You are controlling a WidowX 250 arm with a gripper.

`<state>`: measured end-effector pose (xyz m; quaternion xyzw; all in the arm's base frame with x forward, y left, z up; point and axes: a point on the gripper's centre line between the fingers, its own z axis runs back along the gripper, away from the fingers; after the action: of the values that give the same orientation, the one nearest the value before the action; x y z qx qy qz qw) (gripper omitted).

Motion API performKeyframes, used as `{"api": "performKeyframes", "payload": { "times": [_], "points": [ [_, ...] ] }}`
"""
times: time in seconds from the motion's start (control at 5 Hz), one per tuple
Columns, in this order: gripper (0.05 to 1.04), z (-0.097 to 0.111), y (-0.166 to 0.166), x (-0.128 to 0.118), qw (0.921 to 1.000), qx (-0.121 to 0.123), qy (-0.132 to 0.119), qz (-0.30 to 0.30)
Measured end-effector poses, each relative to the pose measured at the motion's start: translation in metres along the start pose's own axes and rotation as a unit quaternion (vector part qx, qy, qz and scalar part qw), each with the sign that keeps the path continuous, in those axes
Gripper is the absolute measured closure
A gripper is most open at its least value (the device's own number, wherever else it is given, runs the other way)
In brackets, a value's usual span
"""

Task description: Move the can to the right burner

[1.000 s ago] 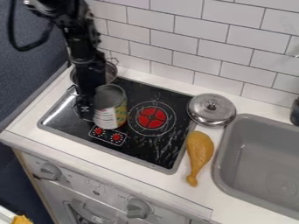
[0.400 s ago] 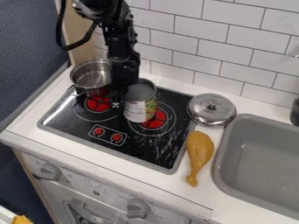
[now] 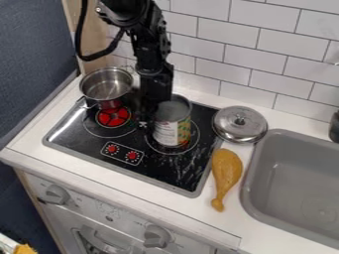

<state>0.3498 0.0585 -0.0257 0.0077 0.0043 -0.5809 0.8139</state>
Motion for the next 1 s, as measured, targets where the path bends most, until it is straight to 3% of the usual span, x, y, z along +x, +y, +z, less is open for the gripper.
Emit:
{"api": "performKeyframes", "payload": {
  "times": [0.4,0.6,0.8,1.0],
  "points": [
    [0.083,0.002,-0.004,0.020,0.9982,-0.010,-0.025,-0.054],
    [0.083,0.014,-0.006,0.027,0.9959,-0.009,-0.029,-0.086],
    [0.083,0.034,-0.005,0.024,0.9954,0.002,-0.052,-0.080],
    [0.083,0.047,-0.005,0.015,0.9955,-0.002,-0.056,-0.077]
  ]
}}
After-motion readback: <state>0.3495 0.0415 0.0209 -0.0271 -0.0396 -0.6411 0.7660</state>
